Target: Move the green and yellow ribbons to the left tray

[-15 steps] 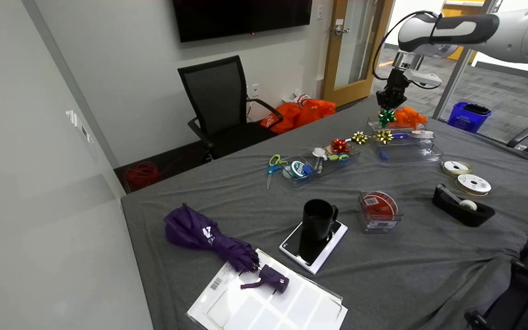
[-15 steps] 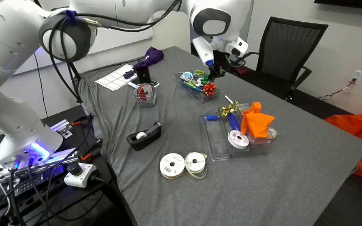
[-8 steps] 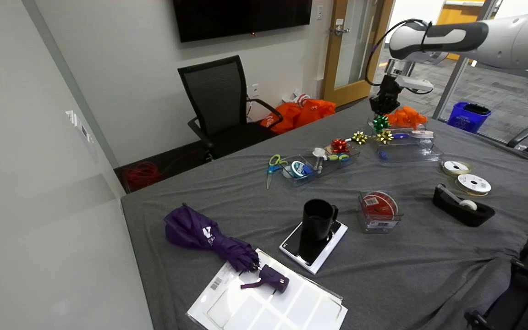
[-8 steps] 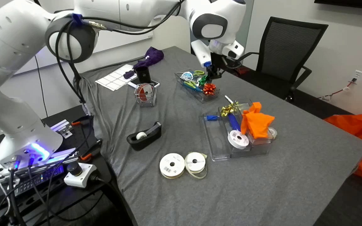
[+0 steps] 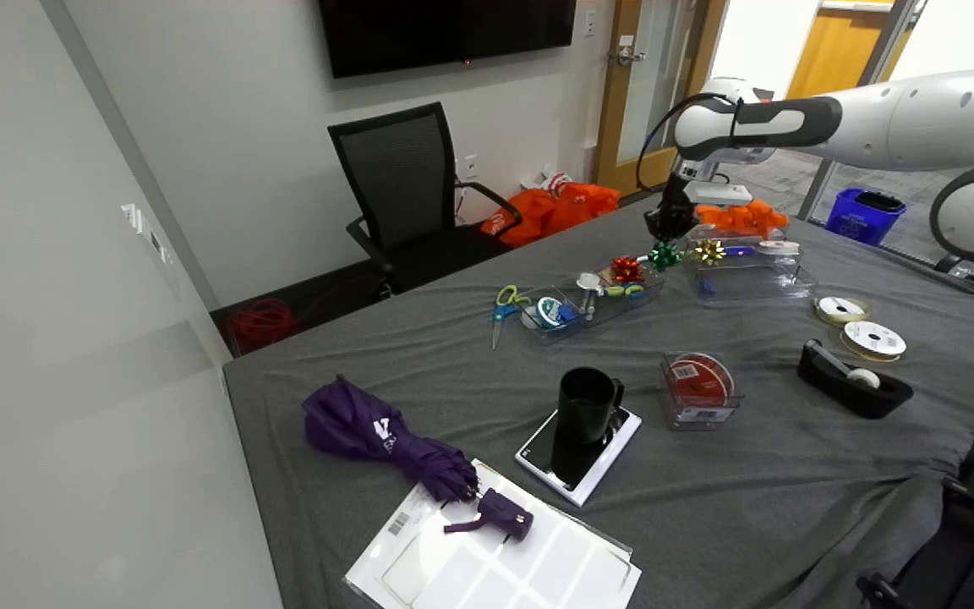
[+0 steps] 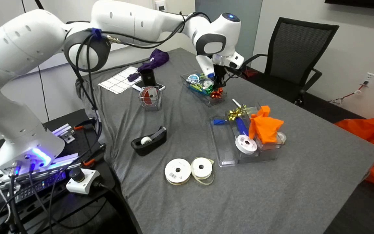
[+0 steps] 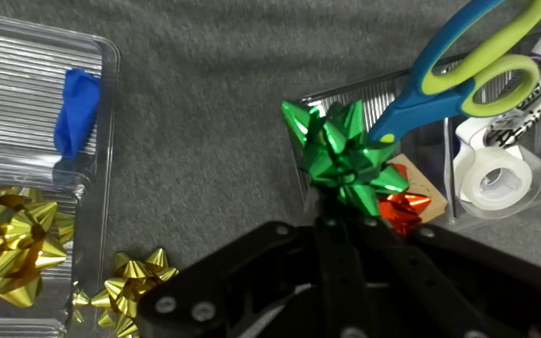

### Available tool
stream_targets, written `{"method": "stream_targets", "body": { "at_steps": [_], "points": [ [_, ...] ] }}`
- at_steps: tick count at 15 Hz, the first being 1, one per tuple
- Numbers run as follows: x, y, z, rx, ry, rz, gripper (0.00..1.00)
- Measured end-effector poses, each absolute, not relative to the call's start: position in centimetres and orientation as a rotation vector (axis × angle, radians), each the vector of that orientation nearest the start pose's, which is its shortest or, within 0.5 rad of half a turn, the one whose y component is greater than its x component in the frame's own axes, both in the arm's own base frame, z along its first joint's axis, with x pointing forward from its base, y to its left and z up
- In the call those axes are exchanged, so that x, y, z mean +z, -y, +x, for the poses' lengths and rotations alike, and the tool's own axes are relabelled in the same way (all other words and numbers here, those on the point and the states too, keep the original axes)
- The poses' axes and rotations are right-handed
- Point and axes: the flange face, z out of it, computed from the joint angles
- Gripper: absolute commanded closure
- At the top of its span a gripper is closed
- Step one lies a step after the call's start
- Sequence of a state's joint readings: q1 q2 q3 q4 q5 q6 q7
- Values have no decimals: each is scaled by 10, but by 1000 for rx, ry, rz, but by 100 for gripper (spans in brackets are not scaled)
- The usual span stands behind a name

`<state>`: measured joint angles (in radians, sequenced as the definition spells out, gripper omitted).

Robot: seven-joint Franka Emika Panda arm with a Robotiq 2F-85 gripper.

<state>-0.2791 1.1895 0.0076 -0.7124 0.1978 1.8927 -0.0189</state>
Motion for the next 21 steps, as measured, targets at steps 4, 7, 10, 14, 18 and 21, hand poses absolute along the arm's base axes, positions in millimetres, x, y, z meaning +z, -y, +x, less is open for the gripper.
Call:
{"method": "stream_targets", "body": {
  "at_steps": [4, 7, 10, 14, 18, 21],
  "points": [
    [203, 203, 778, -62, -464, -2933, 100],
    [190, 202, 776, -32, -430, -2939, 67],
    [185, 199, 773, 8, -394, -2929, 44],
    [186, 197, 772, 17, -350, -2925, 16],
    [188, 201, 771, 11, -325, -2928, 0],
    [188, 202, 771, 10, -323, -2928, 0]
  ]
}}
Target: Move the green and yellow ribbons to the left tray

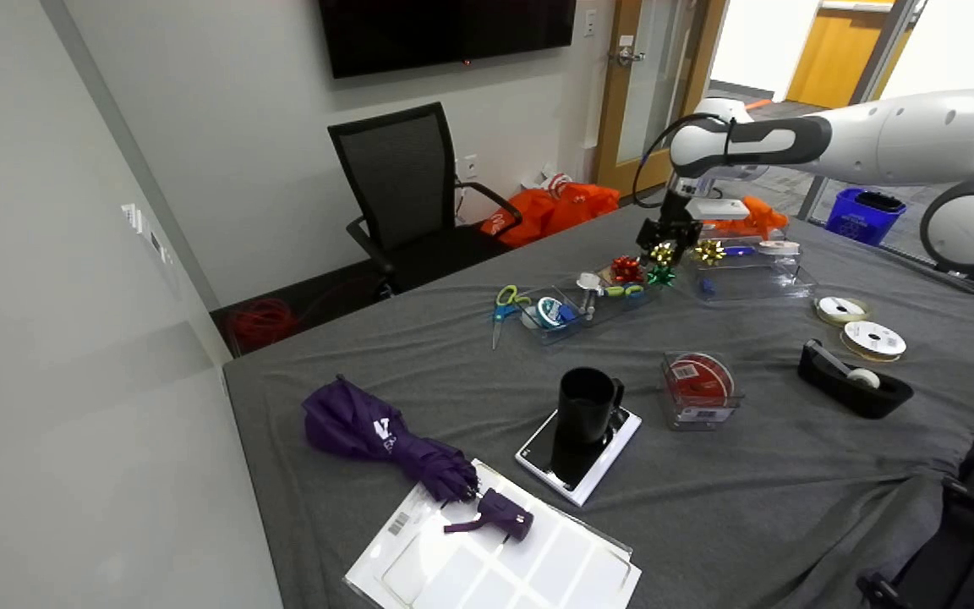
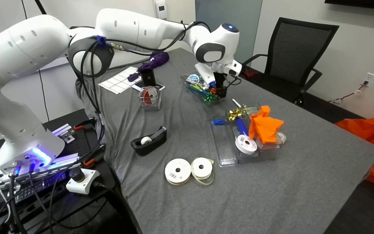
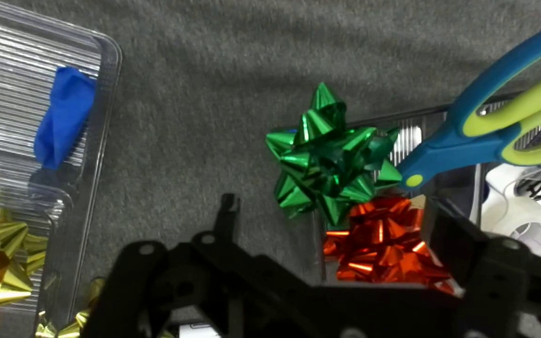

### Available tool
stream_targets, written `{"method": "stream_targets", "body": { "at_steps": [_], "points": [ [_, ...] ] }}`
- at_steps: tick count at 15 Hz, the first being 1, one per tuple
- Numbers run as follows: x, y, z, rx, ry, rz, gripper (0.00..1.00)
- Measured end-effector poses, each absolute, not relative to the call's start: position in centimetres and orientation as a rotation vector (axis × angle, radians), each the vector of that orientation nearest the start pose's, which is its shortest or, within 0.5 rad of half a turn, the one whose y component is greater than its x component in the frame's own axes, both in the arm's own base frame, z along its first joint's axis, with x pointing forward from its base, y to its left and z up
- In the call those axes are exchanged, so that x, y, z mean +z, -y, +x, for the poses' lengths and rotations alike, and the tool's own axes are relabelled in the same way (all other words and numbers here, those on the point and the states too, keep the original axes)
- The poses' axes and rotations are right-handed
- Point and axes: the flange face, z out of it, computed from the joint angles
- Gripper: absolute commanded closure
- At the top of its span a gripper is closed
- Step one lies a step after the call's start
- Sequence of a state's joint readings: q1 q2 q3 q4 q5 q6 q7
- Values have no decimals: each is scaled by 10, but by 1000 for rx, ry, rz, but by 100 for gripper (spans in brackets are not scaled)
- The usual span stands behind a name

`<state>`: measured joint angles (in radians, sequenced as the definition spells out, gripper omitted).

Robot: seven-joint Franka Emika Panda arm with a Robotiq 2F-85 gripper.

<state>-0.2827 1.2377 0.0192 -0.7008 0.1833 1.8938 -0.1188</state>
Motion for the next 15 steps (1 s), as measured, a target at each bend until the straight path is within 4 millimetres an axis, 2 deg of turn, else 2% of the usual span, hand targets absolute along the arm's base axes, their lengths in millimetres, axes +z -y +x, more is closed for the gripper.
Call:
{"method": "stream_targets", "body": {
  "at_steps": [8, 11, 15],
  "points": [
    [201, 208, 769, 21, -254, -2928, 0],
    [225, 219, 765, 29, -200, -2931, 0],
    [263, 249, 758, -25, -196, -2959, 0]
  ]
}}
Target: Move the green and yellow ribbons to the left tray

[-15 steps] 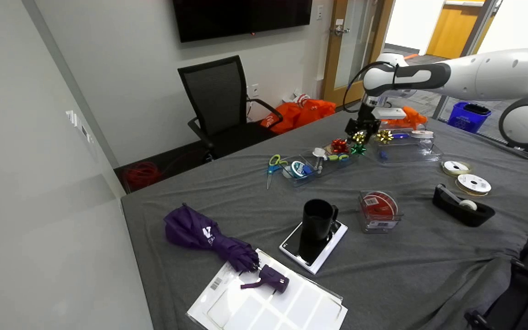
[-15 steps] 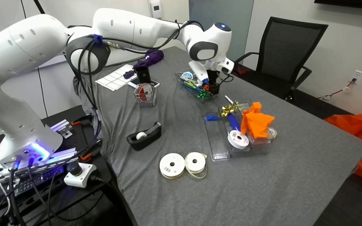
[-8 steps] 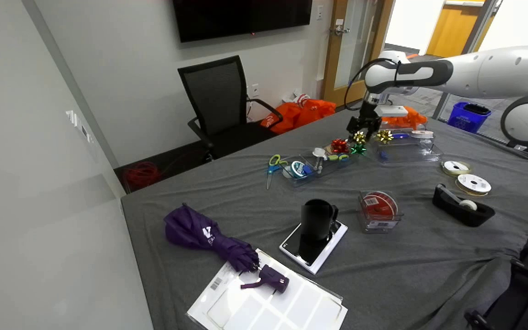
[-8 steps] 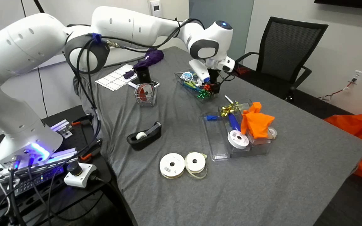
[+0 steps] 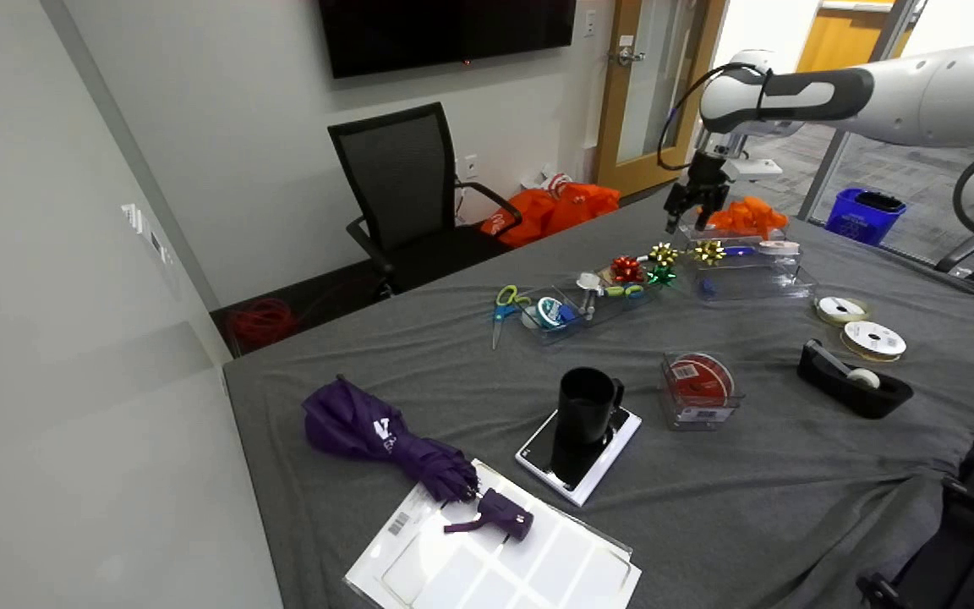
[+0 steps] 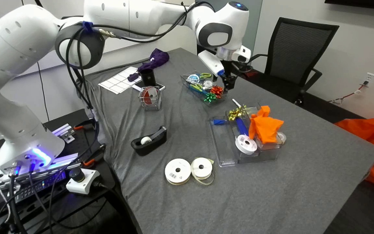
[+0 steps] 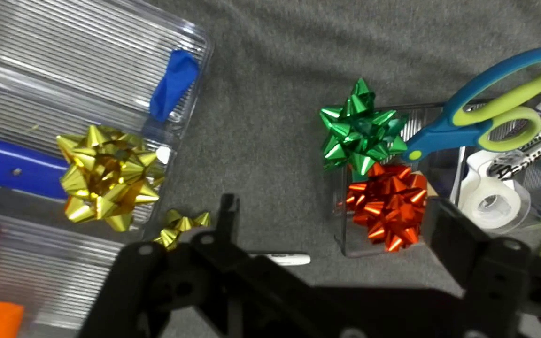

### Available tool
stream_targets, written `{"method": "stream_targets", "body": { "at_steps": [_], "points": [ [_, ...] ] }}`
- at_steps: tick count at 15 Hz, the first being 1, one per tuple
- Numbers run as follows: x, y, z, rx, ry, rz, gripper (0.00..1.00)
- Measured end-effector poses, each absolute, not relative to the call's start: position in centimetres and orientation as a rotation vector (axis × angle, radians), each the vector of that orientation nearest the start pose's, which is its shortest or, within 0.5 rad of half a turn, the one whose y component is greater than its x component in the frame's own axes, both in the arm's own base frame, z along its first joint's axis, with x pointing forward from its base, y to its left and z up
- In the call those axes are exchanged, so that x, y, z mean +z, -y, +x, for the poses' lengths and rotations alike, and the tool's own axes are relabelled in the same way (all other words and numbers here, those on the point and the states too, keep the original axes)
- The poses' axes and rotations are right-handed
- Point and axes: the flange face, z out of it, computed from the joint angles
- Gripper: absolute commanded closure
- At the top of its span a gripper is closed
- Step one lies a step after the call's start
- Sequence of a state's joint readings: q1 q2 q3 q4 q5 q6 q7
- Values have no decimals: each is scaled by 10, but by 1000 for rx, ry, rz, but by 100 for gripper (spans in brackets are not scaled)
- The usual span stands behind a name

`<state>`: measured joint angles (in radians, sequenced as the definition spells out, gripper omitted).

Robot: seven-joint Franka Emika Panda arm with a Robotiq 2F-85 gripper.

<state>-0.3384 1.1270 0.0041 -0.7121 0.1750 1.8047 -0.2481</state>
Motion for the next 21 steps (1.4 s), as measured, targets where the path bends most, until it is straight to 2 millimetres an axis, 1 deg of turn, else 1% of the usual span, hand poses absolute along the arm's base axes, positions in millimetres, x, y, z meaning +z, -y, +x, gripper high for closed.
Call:
{"method": "stream_targets", "body": {
  "at_steps": [2, 4, 6, 9, 13, 15, 21],
  "points": [
    [274, 268, 752, -48, -225, -2973, 0],
    [276, 284, 747, -53, -256, -2982, 0],
    [271, 297, 741, -41, -282, -2993, 0],
    [258, 313, 735, -44, -319, -3005, 0],
    [245, 331, 736, -134, -366, -3065, 0],
    [242, 335, 735, -153, -371, -3082, 0],
    [242, 334, 736, -163, -371, -3082, 0]
  ]
}}
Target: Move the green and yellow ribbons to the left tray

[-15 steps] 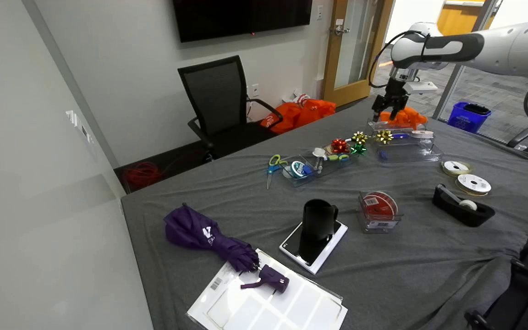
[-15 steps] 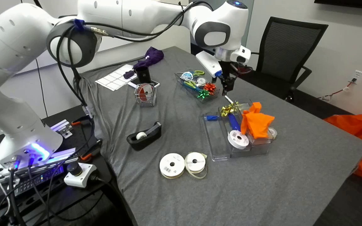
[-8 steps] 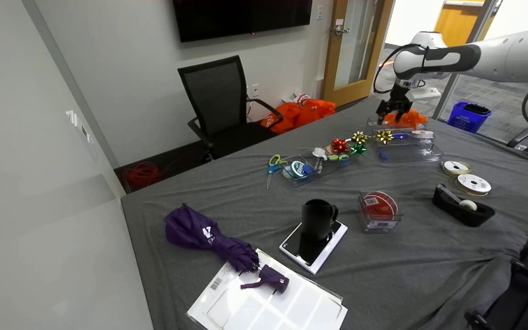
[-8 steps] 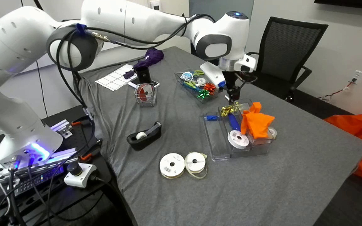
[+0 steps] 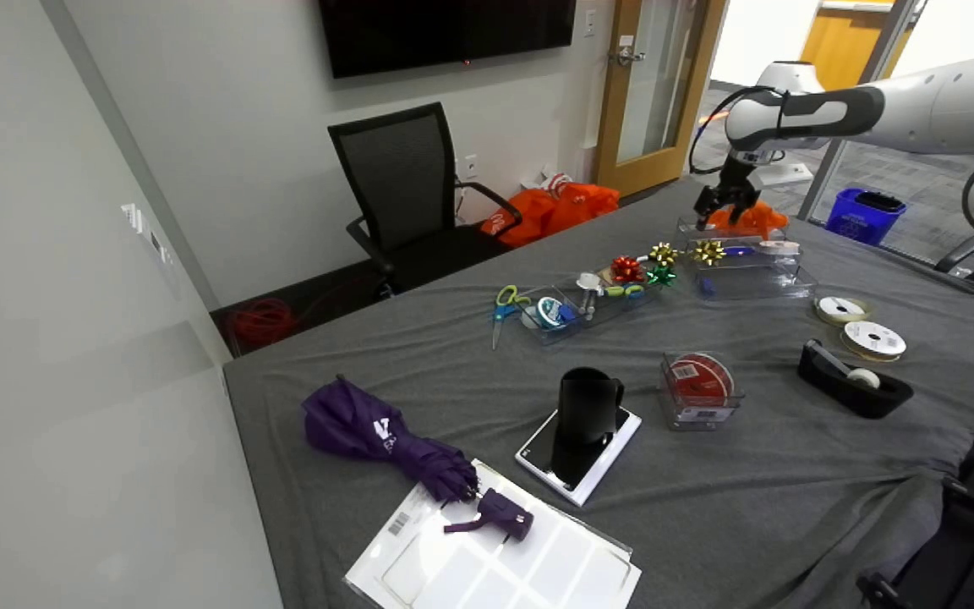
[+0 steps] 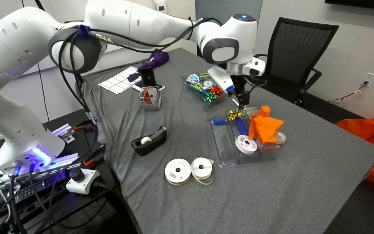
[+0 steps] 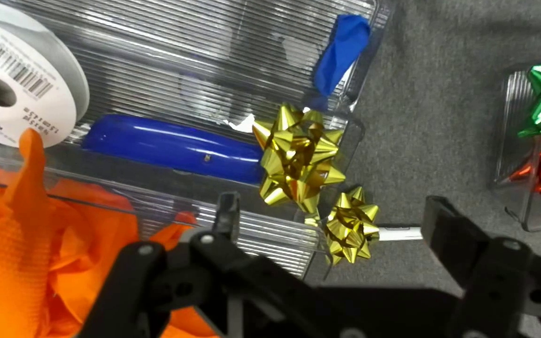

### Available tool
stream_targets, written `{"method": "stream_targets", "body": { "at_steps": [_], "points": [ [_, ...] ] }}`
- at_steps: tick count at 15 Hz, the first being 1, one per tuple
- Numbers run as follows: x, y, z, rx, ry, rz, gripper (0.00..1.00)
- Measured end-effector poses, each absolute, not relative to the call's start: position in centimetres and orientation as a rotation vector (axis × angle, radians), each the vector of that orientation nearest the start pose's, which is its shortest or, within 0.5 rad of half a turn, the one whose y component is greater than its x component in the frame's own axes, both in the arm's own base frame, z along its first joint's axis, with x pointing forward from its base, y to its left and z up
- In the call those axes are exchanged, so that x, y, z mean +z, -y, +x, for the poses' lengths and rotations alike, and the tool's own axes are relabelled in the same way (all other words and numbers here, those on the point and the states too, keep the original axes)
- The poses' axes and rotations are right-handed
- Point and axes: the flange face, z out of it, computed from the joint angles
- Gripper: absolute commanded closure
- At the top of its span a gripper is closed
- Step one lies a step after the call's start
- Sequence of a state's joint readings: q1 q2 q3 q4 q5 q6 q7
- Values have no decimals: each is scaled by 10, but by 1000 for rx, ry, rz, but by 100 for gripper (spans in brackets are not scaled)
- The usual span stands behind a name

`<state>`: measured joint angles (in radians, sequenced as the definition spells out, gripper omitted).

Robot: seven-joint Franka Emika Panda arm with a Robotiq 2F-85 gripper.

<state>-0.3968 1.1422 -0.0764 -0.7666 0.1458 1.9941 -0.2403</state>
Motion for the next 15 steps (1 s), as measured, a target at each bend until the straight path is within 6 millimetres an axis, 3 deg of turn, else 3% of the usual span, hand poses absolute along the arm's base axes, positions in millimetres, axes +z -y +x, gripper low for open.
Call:
{"method": "stream_targets", "body": {
  "at_steps": [15],
  "points": [
    [205, 344, 733, -180, -438, -3054, 0]
  ]
}}
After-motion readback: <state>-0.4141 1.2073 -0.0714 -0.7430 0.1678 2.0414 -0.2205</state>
